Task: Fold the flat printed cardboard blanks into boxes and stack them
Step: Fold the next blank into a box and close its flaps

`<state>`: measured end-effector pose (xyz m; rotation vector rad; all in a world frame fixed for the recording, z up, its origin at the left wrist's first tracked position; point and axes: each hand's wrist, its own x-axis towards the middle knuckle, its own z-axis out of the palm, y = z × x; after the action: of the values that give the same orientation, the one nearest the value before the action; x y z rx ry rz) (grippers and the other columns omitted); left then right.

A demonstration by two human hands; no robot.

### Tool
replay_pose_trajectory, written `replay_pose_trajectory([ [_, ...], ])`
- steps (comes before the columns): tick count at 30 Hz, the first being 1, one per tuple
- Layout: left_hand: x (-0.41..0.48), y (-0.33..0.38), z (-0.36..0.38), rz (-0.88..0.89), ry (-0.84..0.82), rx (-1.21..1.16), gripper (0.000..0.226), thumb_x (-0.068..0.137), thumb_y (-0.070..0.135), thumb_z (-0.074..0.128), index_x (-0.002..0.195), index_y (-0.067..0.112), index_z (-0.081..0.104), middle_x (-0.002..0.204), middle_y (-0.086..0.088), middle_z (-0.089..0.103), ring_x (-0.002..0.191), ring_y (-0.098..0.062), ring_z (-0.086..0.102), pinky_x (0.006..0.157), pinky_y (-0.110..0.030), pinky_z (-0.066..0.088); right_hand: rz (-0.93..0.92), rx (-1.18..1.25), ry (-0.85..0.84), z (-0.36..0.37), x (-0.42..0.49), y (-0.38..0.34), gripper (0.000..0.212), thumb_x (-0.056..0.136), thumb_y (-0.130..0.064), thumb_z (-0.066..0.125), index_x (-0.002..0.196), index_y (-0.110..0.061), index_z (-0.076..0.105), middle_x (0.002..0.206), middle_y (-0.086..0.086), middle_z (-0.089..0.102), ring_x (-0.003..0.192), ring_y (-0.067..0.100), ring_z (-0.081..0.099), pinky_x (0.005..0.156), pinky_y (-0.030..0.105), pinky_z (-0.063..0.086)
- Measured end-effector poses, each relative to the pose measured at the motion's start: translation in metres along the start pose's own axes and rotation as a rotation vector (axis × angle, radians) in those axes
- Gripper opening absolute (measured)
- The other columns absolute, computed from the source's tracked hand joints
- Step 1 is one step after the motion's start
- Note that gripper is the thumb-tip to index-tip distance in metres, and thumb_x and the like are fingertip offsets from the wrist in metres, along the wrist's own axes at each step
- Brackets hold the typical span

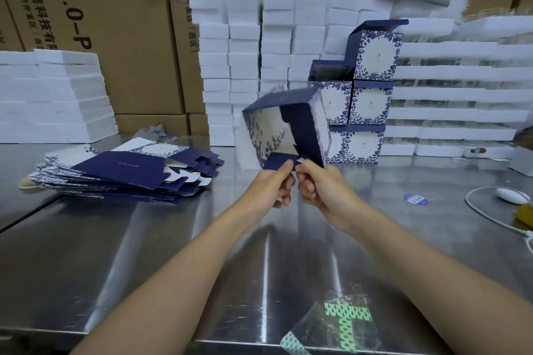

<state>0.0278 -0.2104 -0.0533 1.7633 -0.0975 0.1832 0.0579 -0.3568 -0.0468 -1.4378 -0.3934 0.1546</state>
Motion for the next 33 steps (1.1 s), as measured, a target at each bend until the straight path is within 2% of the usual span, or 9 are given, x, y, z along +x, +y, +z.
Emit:
replay_pose_trajectory([
  [4,0.003,0.000,-0.001,0.001,0.025,-0.052,0.050,0.110,0.037,0.043,0.064,0.019,0.047,0.055,0.002,0.035,0.052,-0.013,0.047,0.069,-0.033,0.040,0.020,-0.025,0.015,0.001,0.001,0.002,0.035,0.094,-0.017,0.062,0.060,-0.019,0.055,0.054,-0.001,0.037,0.051,0.014,0.029,0.049,0.023,0.027],
  [18,0.009,-0.005,-0.010,-0.116,0.312,-0.151,0.042,0.106,0.046,0.045,0.073,0.020,0.050,0.052,0.009,0.044,0.047,-0.009,0.044,0.067,-0.032,0.039,0.078,-0.078,0.021,-0.002,0.006,0.002,0.030,0.096,-0.029,0.065,0.068,-0.020,0.061,0.056,-0.002,0.049,0.049,0.011,0.042,0.049,0.021,0.035],
  [20,0.011,-0.006,-0.012,-0.109,0.321,-0.130,0.039,0.106,0.042,0.045,0.075,0.018,0.050,0.056,0.007,0.045,0.047,-0.009,0.042,0.060,-0.024,0.039,0.067,-0.105,0.074,-0.002,0.005,0.003,0.021,0.096,-0.036,0.071,0.086,-0.019,0.063,0.059,-0.003,0.057,0.048,0.011,0.048,0.049,0.022,0.036],
  [22,0.011,-0.006,-0.014,-0.084,0.340,-0.133,0.036,0.108,0.039,0.045,0.081,0.016,0.050,0.057,0.008,0.045,0.046,-0.008,0.040,0.048,-0.016,0.038,0.009,-0.113,0.166,-0.004,0.005,0.004,0.042,0.093,-0.048,0.076,0.121,-0.025,0.056,0.079,-0.006,0.074,0.052,0.011,0.063,0.048,0.023,0.041],
  [24,0.007,-0.006,-0.014,-0.061,0.279,-0.070,0.037,0.110,0.041,0.047,0.083,0.016,0.051,0.057,0.009,0.046,0.051,-0.010,0.043,0.051,-0.018,0.041,-0.071,-0.111,0.215,-0.005,0.004,0.004,0.060,0.096,-0.050,0.073,0.145,-0.040,0.040,0.110,-0.009,0.075,0.068,0.017,0.078,0.051,0.025,0.048],
  [25,0.006,-0.007,-0.013,-0.035,0.217,-0.009,0.040,0.110,0.044,0.047,0.081,0.016,0.052,0.057,0.009,0.046,0.054,-0.012,0.045,0.056,-0.022,0.042,-0.121,-0.100,0.219,-0.006,0.004,0.005,0.056,0.101,-0.045,0.068,0.148,-0.044,0.039,0.118,-0.011,0.072,0.074,0.021,0.081,0.050,0.025,0.049],
  [28,0.003,-0.008,-0.012,0.050,-0.011,0.155,0.041,0.106,0.049,0.057,0.085,0.015,0.063,0.060,0.009,0.053,0.061,-0.012,0.056,0.062,-0.025,0.041,-0.262,-0.130,0.316,-0.010,0.007,0.002,0.024,0.109,-0.030,0.054,0.130,-0.040,0.059,0.110,-0.011,0.076,0.072,0.024,0.080,0.042,0.021,0.046],
  [30,0.003,-0.010,-0.014,0.047,-0.120,0.262,0.023,0.099,0.042,0.071,0.096,0.019,0.071,0.072,0.009,0.065,0.066,-0.009,0.064,0.060,-0.018,0.044,-0.324,-0.169,0.410,-0.016,0.009,-0.003,0.023,0.110,-0.026,0.051,0.114,-0.042,0.066,0.097,-0.012,0.074,0.071,0.023,0.078,0.044,0.020,0.048],
  [33,0.009,-0.014,-0.017,-0.014,-0.028,0.304,0.013,0.099,0.017,0.071,0.113,0.018,0.069,0.087,0.001,0.067,0.067,-0.010,0.069,0.058,-0.022,0.045,-0.379,-0.266,0.443,-0.029,0.013,-0.007,0.021,0.107,-0.029,0.053,0.104,-0.044,0.067,0.089,-0.011,0.073,0.079,0.025,0.075,0.061,0.028,0.052],
])
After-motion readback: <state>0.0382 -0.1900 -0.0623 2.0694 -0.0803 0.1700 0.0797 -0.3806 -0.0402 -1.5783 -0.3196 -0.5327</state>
